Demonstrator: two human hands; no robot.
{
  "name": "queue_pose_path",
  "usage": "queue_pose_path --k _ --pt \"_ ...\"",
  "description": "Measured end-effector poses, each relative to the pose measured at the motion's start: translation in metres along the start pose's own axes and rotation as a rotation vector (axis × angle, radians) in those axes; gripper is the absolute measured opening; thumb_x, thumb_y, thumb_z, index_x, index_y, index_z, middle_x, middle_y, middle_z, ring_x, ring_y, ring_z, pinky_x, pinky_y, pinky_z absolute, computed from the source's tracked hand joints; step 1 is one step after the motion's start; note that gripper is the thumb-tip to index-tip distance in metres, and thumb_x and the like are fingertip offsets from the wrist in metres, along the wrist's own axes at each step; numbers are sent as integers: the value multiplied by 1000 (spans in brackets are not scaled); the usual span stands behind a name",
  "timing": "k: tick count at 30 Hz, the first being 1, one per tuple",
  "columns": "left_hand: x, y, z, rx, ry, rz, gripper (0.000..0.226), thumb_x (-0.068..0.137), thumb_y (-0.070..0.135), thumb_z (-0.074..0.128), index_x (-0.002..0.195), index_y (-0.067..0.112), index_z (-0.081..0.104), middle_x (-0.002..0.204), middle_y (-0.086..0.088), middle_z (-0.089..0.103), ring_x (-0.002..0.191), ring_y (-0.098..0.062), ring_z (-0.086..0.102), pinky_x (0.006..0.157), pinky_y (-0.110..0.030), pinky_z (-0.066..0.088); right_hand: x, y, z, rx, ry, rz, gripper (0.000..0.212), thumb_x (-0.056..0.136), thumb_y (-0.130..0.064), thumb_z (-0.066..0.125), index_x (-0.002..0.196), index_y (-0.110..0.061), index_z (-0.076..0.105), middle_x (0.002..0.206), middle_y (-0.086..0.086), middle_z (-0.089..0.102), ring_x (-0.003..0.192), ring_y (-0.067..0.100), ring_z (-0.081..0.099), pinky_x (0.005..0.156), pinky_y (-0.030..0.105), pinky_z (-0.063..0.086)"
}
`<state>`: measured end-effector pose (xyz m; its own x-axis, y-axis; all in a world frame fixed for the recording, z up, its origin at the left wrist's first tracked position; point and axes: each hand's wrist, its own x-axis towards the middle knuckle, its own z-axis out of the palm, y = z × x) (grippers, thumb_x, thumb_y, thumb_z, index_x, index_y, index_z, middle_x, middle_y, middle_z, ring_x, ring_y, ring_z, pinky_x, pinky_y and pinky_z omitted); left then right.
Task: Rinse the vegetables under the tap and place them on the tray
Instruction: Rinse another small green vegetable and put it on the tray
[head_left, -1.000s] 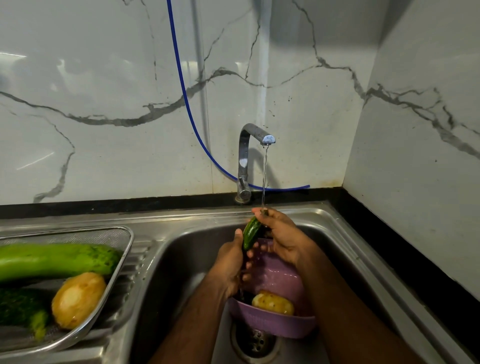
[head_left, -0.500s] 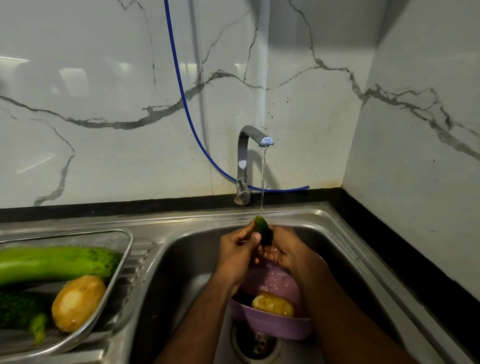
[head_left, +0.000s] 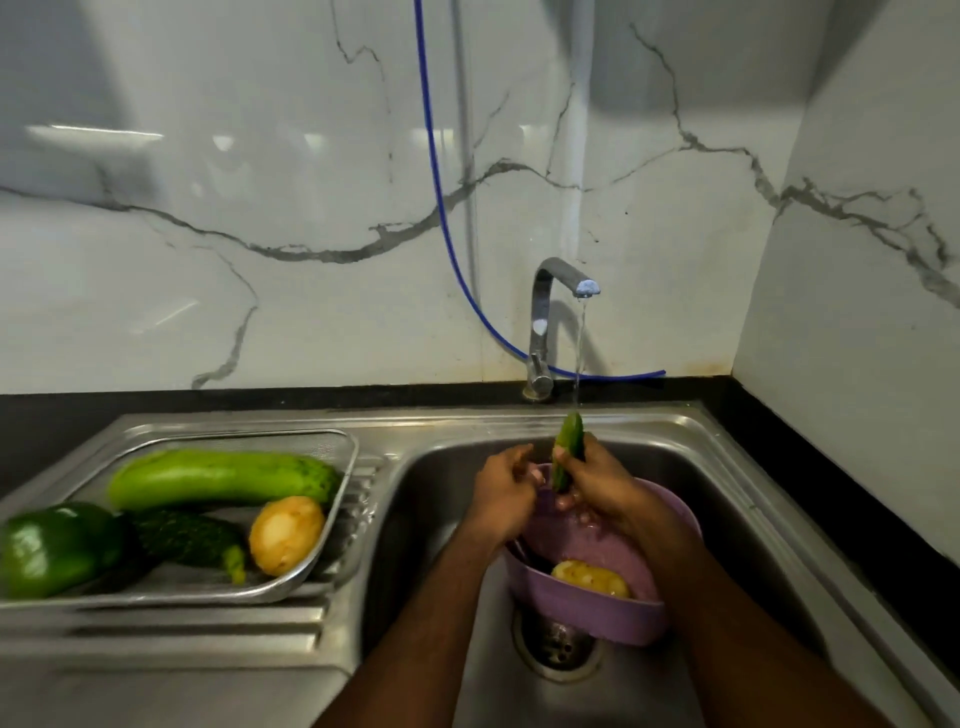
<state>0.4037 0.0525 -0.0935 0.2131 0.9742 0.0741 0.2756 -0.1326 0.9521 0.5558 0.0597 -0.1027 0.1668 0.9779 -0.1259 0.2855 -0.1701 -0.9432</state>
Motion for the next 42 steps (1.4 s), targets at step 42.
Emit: queue_pose_path --k 42 --pt "-76 4 -296 638 313 127 17 87 13 67 71 19 66 62 8 58 61 -3 53 51 -7 31 -24 -174 219 -793 -140 -433 37 95 -38 67 128 -22 72 132 6 69 119 26 65 103 37 52"
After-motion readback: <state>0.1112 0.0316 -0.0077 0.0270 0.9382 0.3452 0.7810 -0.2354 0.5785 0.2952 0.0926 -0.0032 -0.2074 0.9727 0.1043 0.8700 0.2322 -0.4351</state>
